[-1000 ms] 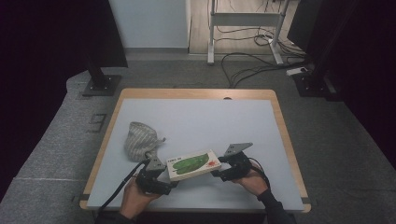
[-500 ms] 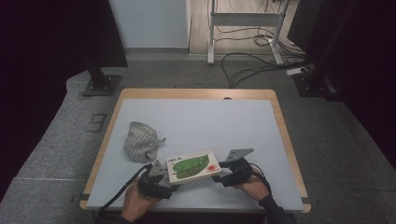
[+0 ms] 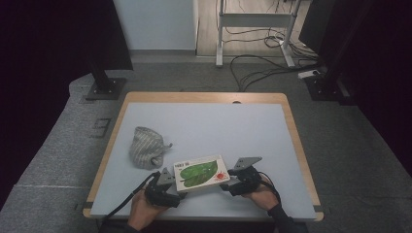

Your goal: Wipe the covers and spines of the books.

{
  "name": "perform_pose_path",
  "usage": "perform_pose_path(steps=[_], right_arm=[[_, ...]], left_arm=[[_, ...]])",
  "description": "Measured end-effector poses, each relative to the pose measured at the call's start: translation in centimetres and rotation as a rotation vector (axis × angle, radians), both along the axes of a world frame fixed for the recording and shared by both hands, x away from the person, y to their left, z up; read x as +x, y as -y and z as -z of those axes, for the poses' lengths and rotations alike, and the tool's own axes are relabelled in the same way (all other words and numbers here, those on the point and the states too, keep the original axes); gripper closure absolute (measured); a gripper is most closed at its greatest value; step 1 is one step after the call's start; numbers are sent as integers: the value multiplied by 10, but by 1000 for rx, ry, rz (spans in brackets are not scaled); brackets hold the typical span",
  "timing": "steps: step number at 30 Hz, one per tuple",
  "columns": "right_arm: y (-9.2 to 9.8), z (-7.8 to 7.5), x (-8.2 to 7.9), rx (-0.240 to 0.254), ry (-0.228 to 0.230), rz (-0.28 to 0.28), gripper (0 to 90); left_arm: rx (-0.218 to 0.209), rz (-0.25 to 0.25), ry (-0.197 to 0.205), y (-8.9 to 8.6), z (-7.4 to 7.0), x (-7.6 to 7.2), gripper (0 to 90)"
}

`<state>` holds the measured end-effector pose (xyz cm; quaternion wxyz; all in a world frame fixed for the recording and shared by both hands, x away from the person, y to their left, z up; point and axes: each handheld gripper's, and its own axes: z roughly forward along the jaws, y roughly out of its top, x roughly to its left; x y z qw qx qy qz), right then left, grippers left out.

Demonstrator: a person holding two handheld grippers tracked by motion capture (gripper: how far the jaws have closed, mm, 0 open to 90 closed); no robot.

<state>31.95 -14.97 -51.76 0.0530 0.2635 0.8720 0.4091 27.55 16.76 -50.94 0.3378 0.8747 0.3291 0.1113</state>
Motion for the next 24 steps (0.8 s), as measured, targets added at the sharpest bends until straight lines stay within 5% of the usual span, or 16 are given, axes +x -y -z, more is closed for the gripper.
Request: perform_pose_path(steps=[8,17,21,24], right_arm=[[-2,4,13,-22,6,25,315],[3,9,12,-43,17,35,310],[11,5,12,-30,25,57,302],[18,6,13,-24,28,79,282]], left_arm=[[2,-14,-15,2,6,14,239],[30,8,-11,5,10,10,257],[-12,12,-20,-1,5,10,258],[-5,15,-14,-6,3,11,233]])
